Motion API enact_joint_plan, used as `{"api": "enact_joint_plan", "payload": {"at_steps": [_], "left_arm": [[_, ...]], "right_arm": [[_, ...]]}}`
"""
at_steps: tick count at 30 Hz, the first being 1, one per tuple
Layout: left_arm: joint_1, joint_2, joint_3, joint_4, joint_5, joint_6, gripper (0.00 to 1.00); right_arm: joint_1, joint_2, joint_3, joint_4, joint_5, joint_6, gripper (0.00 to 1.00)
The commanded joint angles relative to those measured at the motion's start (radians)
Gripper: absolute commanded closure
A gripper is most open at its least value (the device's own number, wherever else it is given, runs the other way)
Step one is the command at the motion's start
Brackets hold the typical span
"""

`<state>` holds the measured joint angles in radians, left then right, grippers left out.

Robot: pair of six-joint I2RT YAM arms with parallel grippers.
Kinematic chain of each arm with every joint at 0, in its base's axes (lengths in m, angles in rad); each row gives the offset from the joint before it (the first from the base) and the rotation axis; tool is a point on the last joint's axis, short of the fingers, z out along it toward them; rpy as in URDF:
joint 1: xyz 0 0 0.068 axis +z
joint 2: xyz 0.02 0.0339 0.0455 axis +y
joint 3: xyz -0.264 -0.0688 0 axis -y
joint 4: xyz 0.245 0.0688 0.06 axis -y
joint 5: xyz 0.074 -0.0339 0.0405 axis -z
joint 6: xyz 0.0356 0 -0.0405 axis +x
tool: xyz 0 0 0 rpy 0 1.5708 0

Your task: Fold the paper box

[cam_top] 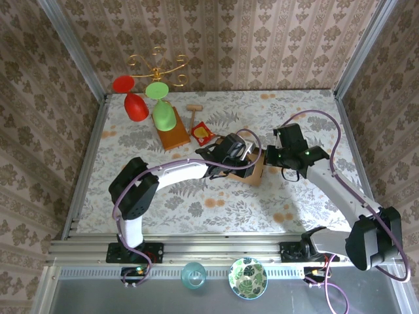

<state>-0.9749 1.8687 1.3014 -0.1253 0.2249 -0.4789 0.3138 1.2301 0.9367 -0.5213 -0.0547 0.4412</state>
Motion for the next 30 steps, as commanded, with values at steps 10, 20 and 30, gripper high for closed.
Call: {"api": "enact_joint_plan", "payload": {"at_steps": [10, 20, 30], "left_arm": [[-0.018, 0.054, 0.002, 0.166, -0.106, -0.010, 0.80], [-0.022, -0.040, -0.040, 0.173, -0.101, -0.037, 0.72], [0.103, -0.423, -0.177, -0.031, -0.045, -0.028, 0.66]], "right_arm": [[0.054, -0.039, -0.049, 0.099, 0.074, -0.221, 1.00], [0.040, 0.029, -0.040, 0.142, 0.101, -0.262, 1.00], [0.022, 0.109, 0.000, 0.177, 0.092, -0.259, 1.00]]}}
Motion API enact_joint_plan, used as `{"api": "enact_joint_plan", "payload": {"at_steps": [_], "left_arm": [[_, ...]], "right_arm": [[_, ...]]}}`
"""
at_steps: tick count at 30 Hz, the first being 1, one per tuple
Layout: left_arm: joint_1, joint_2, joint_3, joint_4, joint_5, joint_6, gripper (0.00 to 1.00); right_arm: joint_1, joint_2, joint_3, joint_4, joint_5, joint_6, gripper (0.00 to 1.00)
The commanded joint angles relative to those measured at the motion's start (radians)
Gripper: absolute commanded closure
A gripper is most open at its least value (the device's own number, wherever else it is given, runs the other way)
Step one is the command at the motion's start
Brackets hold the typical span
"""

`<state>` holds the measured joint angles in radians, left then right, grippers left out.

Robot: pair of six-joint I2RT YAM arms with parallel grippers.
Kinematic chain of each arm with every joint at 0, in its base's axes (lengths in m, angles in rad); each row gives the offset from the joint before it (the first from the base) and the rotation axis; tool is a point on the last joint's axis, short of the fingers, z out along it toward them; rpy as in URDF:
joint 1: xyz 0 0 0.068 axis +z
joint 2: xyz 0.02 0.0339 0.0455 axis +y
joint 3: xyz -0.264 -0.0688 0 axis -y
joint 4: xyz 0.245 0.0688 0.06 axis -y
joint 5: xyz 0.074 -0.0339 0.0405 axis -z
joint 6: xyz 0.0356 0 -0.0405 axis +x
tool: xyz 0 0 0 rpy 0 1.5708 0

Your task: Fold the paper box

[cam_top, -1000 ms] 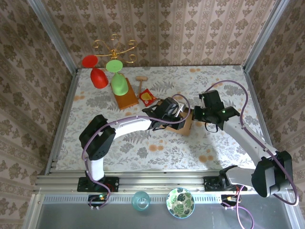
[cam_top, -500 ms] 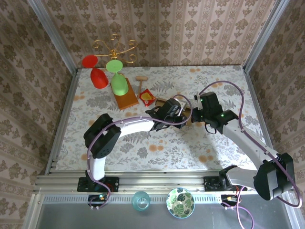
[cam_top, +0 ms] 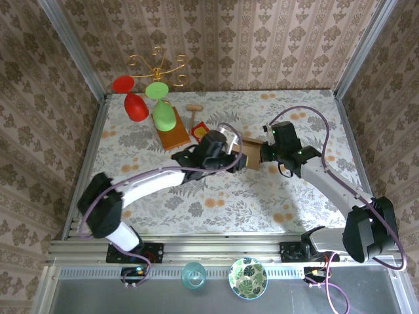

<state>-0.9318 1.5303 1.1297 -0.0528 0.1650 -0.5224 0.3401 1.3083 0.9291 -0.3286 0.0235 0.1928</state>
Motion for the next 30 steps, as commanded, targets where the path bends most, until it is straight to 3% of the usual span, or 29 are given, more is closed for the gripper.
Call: {"api": "enact_joint_plan", "payload": {"at_steps": [1, 7, 11, 19, 30], "left_arm": [[0.101, -0.113, 0.002, -0.144, 0.029, 0.029, 0.66], [0.363, -0.122, 0.130, -0.428, 0.147, 0.223, 0.65], [0.443, -0.063, 0.169, -0.487, 0.240, 0.332, 0.64], [0.442, 0.104, 0.275, -0.512, 0.220, 0.528, 0.60], [0.412, 0.207, 0.340, -0.478, 0.186, 0.609, 0.57]], "right_arm": [[-0.007, 0.033, 0.010, -0.012, 0.012, -0.011, 1.00], [-0.022, 0.051, 0.034, -0.016, -0.013, -0.019, 1.00], [-0.036, 0.071, 0.057, -0.027, -0.046, -0.027, 1.00], [-0.047, 0.111, 0.095, -0.055, -0.094, -0.045, 1.00], [-0.058, 0.111, 0.096, -0.066, -0.121, -0.041, 1.00]]}}
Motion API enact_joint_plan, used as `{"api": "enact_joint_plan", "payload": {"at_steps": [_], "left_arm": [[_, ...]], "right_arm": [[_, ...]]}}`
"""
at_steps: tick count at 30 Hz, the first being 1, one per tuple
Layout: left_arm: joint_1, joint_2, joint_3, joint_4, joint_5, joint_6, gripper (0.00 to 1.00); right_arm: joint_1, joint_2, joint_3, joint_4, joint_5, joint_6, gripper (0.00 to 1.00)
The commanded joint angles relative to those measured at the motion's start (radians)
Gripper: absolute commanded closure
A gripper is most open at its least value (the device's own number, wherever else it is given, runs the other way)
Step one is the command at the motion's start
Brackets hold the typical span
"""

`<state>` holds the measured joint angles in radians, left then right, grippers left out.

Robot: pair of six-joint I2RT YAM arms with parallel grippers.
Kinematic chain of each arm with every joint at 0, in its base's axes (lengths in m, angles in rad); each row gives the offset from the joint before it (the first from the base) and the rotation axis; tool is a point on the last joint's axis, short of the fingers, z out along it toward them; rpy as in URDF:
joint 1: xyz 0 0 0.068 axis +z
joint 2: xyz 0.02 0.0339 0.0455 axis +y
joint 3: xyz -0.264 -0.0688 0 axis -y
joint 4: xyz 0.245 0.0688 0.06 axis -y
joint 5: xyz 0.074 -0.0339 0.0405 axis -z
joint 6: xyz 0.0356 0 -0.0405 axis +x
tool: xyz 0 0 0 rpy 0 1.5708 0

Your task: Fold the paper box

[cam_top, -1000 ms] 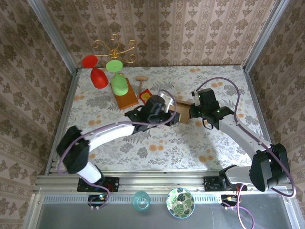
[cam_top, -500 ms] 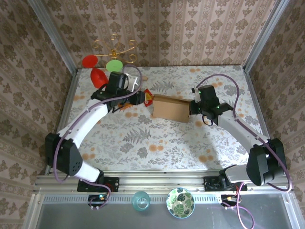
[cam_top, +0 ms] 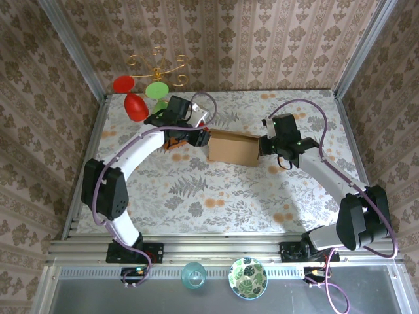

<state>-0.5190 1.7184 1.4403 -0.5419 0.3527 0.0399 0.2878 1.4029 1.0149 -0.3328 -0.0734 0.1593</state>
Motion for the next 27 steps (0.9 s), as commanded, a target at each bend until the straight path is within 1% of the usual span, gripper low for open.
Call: {"api": "enact_joint_plan", "payload": {"at_steps": [1, 11, 19, 24, 27], "left_arm": [[-0.001, 0.033, 0.040, 0.005, -0.001, 0.050, 0.57], [-0.007, 0.094, 0.094, -0.015, -0.023, 0.112, 0.56], [-0.006, 0.114, 0.130, -0.020, 0.001, 0.132, 0.57], [-0.006, 0.143, 0.171, -0.062, 0.030, 0.158, 0.60], [-0.006, 0.160, 0.189, -0.082, 0.038, 0.169, 0.61]], "right_arm": [[-0.005, 0.017, 0.010, -0.063, -0.026, -0.006, 1.00], [-0.015, 0.030, 0.036, -0.090, -0.072, -0.013, 1.00], [-0.026, 0.056, 0.073, -0.129, -0.112, -0.023, 1.00], [-0.030, 0.065, 0.089, -0.138, -0.125, -0.020, 1.00], [-0.035, 0.070, 0.103, -0.147, -0.143, -0.020, 1.00]]}}
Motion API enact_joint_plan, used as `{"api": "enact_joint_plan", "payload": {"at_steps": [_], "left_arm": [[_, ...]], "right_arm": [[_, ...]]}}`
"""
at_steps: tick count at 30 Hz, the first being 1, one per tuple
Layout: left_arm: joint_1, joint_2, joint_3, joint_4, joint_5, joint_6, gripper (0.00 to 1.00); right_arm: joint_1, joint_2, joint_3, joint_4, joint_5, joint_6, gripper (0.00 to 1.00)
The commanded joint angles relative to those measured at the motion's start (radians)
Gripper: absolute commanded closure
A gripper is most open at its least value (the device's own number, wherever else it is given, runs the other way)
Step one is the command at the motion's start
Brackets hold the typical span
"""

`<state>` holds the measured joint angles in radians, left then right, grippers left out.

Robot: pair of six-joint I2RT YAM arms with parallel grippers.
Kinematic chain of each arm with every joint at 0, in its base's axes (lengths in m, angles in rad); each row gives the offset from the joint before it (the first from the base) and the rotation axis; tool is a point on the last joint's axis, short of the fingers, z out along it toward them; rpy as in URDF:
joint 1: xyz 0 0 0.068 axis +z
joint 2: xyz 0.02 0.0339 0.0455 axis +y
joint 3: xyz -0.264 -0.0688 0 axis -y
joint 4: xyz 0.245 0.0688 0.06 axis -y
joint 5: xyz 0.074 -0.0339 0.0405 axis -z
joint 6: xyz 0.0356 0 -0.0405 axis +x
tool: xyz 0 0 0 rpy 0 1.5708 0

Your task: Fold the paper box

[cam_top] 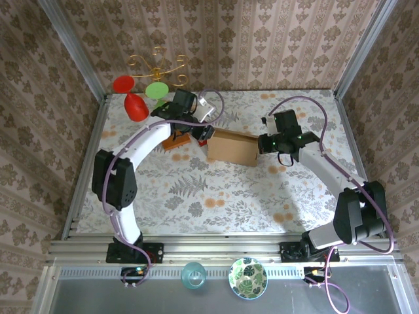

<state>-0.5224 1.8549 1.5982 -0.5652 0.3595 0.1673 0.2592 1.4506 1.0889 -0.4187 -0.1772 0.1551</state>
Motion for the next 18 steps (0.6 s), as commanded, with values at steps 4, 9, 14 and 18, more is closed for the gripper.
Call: {"api": "enact_joint_plan", "payload": {"at_steps": [4, 9, 14, 18], "left_arm": [[-0.001, 0.043, 0.054, -0.068, 0.046, 0.049, 0.60], [0.004, 0.021, 0.055, -0.054, 0.041, 0.051, 0.55], [0.030, -0.010, 0.031, -0.068, 0.104, 0.052, 0.53], [0.045, 0.006, 0.040, -0.102, 0.114, 0.067, 0.54]], "right_arm": [[-0.020, 0.038, 0.057, -0.092, -0.074, -0.019, 1.00], [-0.049, 0.062, 0.085, -0.142, -0.109, -0.019, 1.00], [-0.058, 0.076, 0.106, -0.160, -0.140, -0.023, 1.00], [-0.064, 0.094, 0.129, -0.183, -0.154, -0.032, 1.00]]}}
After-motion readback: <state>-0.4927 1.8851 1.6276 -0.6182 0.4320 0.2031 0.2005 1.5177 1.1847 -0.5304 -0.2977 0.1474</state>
